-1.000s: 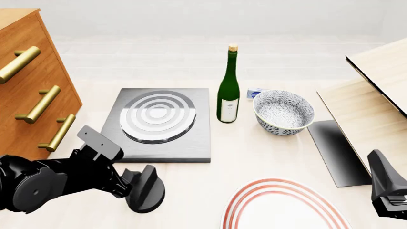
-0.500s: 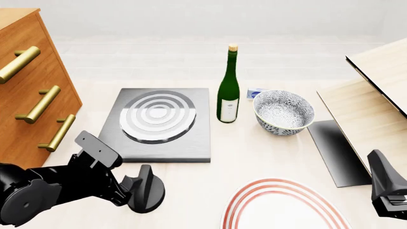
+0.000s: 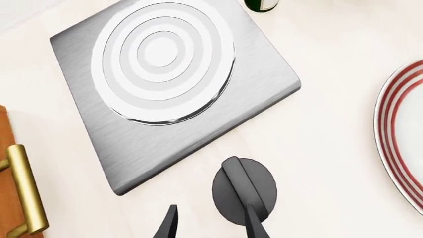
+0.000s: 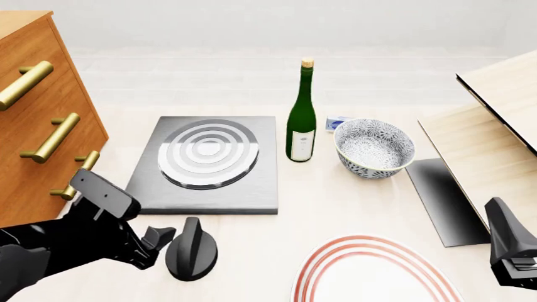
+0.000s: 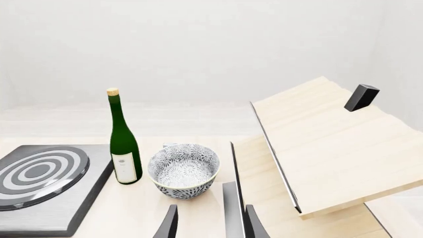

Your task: Turn on the stove.

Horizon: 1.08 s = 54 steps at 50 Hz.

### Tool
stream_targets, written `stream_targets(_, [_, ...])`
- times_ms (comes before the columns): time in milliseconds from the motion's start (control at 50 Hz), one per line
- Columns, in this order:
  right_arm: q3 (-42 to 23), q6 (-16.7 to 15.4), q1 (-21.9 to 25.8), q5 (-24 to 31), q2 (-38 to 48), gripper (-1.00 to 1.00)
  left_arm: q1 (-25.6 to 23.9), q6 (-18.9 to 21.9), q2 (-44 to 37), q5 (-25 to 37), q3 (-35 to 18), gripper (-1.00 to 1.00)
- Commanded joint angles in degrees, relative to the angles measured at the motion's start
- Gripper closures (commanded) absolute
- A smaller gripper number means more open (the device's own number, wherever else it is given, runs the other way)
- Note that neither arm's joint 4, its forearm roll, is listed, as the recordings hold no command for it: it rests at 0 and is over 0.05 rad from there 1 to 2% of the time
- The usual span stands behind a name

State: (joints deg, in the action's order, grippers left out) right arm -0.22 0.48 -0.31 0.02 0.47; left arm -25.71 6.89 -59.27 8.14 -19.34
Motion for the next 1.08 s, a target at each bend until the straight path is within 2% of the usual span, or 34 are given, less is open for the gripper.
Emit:
stream_targets(20, [0.03,0.04,-0.01,-0.04,0.03,-1.0,0.78,-2.2,4.83,1.42,0.2,-1.0])
stream_targets(160, [-0.03,0.03,-0.01,0.07,-0.03,-1.0,2.23,-5.52,8.17,1.84,0.35,-1.0])
stream_targets(340, [0.03,0.01,-0.02,-0.13,0.11,-1.0,3.04,-6.78,11.09,2.16,0.46,-1.0])
stream_targets(380, [0.0,0.12,-0.03,-0.06,0.13,-1.0,4.52,-6.3,13.47,2.51,0.51,-1.0])
stream_targets(420, [-0.07,0.06,-0.02,0.07,0.03,-1.0,4.62,-8.41,15.81,2.71,0.63,-1.0])
stream_targets(580, [-0.05,0.06,-0.03,0.04,0.03,-1.0,4.55,-9.4,20.78,3.26,0.69,-1.0])
stream_targets(620, [-0.03,-0.01,-0.02,0.02,0.0,-1.0,6.86,-9.61,23.14,3.71,0.73,-1.0])
stream_targets(700, [-0.07,0.09,-0.03,0.04,0.06,-1.0,6.15,-11.13,26.46,3.99,0.81,-1.0])
stream_targets(740, [-0.12,0.09,-0.03,0.14,0.02,-1.0,5.71,-9.74,28.95,4.34,0.63,-1.0])
stream_targets(840, [0.0,0.04,-0.03,-0.09,0.11,-1.0,6.06,-9.03,28.01,4.3,0.59,-1.0])
stream_targets(1080, [-0.07,0.06,-0.03,-0.04,0.14,-1.0,6.46,-9.7,30.04,4.56,0.61,-1.0])
